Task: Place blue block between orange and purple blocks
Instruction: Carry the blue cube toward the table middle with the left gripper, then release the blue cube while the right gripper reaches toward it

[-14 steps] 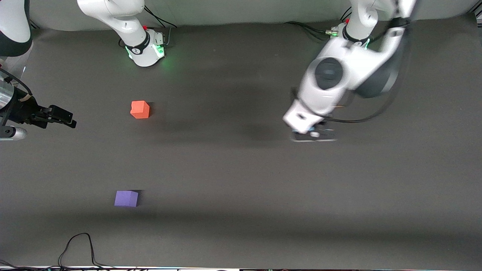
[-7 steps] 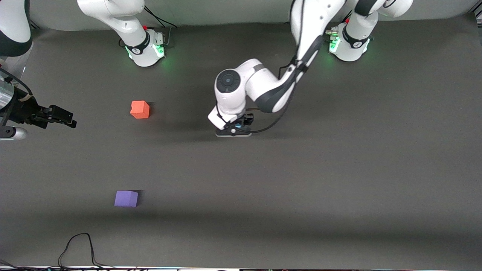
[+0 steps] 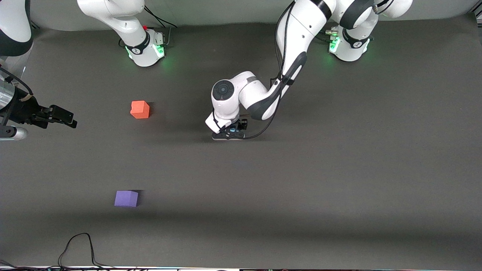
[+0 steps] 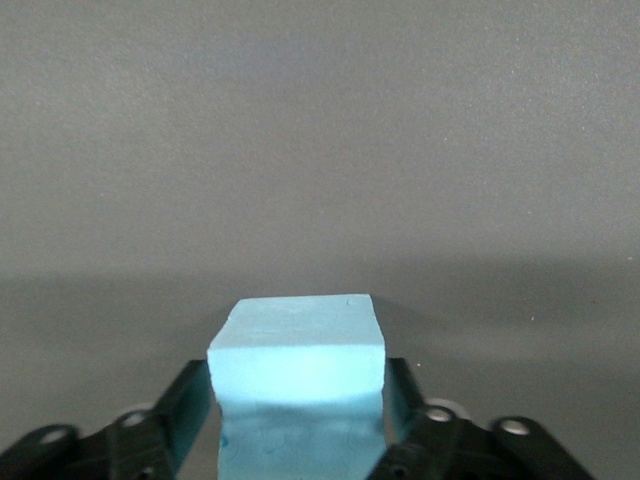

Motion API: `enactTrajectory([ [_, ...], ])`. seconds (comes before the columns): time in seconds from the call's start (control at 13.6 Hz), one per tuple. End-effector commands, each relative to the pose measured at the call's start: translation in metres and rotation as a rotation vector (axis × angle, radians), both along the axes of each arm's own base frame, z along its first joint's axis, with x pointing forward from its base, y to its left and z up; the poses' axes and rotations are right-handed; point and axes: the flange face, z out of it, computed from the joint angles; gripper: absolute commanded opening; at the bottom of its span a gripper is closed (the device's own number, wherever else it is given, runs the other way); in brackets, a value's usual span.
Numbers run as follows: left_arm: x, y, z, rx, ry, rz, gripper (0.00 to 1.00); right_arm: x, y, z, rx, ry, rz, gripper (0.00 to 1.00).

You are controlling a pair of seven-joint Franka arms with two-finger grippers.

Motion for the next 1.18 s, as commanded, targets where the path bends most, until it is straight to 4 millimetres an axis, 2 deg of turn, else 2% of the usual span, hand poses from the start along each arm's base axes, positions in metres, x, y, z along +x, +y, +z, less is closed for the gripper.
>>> enactTrajectory([
  [0.0,0.007,0.0,0.024,0.019,-0.024,0.006,1.0,0.004,0.001,0.003,0.015,-0.007,0.0,1.0],
  [0.07,0.014,0.008,0.044,0.032,-0.021,0.014,1.0,0.002,0.002,0.01,0.015,-0.016,-0.001,1.0],
  [0.15,0.026,0.024,0.08,0.041,-0.006,0.024,1.0,0.002,0.002,0.016,0.015,-0.021,0.0,1.0],
  [0.22,0.043,0.049,0.11,0.054,0.027,0.017,1.0,0.001,0.003,0.016,0.015,-0.015,0.005,1.0],
  [0.29,0.06,0.079,0.146,0.022,0.085,0.022,1.0,0.0,0.002,0.014,0.015,-0.008,0.015,1.0],
  [0.37,0.077,0.113,0.175,0.006,0.125,0.031,1.0,0.001,0.003,0.015,0.015,-0.011,0.016,1.0],
  [0.44,0.101,0.156,0.193,0.005,0.14,0.049,1.0,0.004,0.006,0.011,0.021,-0.007,0.02,1.0],
  [0.59,0.133,0.235,0.214,0.01,0.173,0.055,1.0,0.01,0.026,-0.002,0.137,0.015,0.022,1.0],
  [0.66,0.147,0.284,0.226,0.004,0.181,0.056,1.0,0.014,0.033,-0.011,0.175,0.025,0.014,1.0],
  [0.74,0.155,0.335,0.237,-0.017,0.187,0.047,1.0,0.019,0.055,-0.021,0.179,0.041,0.043,1.0],
  [0.81,0.158,0.382,0.248,-0.047,0.191,0.031,1.0,0.022,0.078,-0.031,0.175,0.051,0.072,1.0],
  [0.96,0.15,0.477,0.261,-0.06,0.19,-0.012,1.0,0.025,0.121,-0.052,0.154,0.076,0.075,1.0],
  [1.11,0.138,0.559,0.286,-0.07,0.154,-0.028,1.0,0.026,0.173,-0.075,0.141,0.098,0.088,1.0],
])
